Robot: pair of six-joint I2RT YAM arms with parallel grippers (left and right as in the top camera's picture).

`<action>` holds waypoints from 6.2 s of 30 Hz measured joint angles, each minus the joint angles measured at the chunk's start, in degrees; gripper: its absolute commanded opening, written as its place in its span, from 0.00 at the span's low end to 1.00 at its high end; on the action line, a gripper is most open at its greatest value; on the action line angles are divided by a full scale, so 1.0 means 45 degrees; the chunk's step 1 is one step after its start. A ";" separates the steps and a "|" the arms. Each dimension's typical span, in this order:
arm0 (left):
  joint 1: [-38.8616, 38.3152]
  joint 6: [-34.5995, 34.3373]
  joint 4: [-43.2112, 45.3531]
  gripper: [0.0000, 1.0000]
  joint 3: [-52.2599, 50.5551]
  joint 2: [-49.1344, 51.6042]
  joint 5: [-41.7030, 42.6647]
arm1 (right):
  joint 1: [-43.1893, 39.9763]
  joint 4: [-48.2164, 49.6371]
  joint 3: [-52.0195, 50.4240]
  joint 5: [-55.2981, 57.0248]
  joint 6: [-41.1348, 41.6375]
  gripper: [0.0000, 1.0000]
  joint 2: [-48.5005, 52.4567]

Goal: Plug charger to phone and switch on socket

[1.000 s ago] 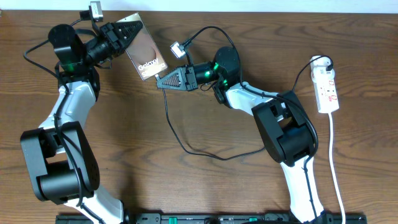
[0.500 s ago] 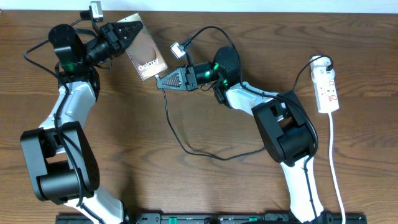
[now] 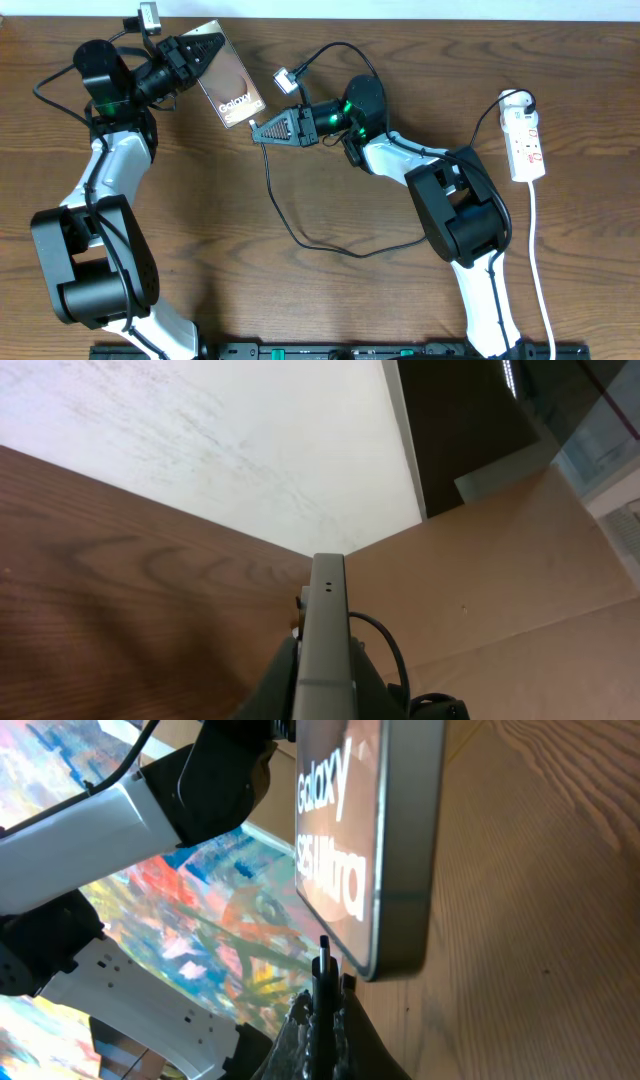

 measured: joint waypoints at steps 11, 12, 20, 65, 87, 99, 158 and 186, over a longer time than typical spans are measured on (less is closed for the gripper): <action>-0.0029 0.0000 0.0000 0.07 0.0000 0.0000 0.0151 | 0.0000 0.0000 0.0000 0.0005 0.0000 0.01 0.0000; -0.0049 0.0000 0.0000 0.07 0.0000 0.0000 0.0160 | 0.0000 -0.0005 0.0000 0.0005 0.0000 0.01 0.0000; -0.0272 0.0097 0.0005 0.07 0.0000 0.0000 0.0199 | 0.0000 0.0000 0.0000 -0.0175 -0.0005 0.01 0.0000; -0.0287 0.0189 0.0097 0.07 0.0000 0.0000 0.0782 | 0.0087 0.0661 -0.0005 -0.0092 0.1307 0.01 0.0005; -0.0272 0.0209 0.0107 0.07 0.0000 0.0000 0.1010 | 0.0151 0.0860 -0.0005 -0.0087 0.1345 0.01 0.0005; -0.0262 0.0291 0.0107 0.07 0.0000 0.0000 0.1069 | 0.0126 0.0923 -0.0005 0.0189 0.1389 0.27 0.0005; 0.0733 0.2234 -0.0787 0.07 -0.0005 0.0000 0.4566 | -0.1326 -0.1112 0.0024 0.0311 0.0845 0.98 0.0005; 0.0729 0.4512 -0.6727 0.07 0.0078 -0.0010 0.2453 | -0.1326 -1.9113 0.0204 1.1570 -0.9024 0.99 -0.5712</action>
